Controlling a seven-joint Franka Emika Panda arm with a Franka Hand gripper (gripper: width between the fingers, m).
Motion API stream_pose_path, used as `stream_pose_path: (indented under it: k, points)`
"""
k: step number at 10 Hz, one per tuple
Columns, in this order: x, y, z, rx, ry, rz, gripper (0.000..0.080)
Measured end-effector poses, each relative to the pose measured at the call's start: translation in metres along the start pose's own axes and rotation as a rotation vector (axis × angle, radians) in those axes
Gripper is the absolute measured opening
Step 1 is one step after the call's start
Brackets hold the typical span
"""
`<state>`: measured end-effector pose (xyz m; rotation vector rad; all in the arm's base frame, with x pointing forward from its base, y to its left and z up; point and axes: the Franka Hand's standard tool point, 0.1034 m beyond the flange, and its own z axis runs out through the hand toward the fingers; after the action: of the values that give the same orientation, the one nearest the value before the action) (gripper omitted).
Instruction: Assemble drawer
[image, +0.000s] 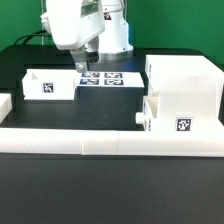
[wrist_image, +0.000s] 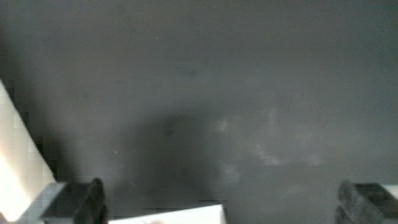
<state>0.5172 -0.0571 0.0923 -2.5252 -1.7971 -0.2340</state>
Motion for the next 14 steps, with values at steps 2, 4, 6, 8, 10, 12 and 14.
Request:
stream_pose_path:
  k: [2, 4, 6, 8, 10, 12, 14]
  points:
    - [-0.026, -0.032, 0.002, -0.035, -0.023, 0.219, 0.0649]
    - [-0.045, -0.047, 0.007, -0.042, -0.027, 0.439, 0.0649]
    - [-0.052, -0.05, 0.008, -0.039, -0.03, 0.571, 0.0649]
    - [-0.051, -0.05, 0.008, -0.04, -0.028, 0.7, 0.0649]
    - [-0.055, -0.051, 0.008, -0.038, -0.023, 0.857, 0.0649]
    - [-0.071, -0.069, 0.011, -0.012, -0.039, 1.085, 0.0649]
    - [-0.069, -0.091, 0.02, 0.045, -0.073, 1.144, 0.0649]
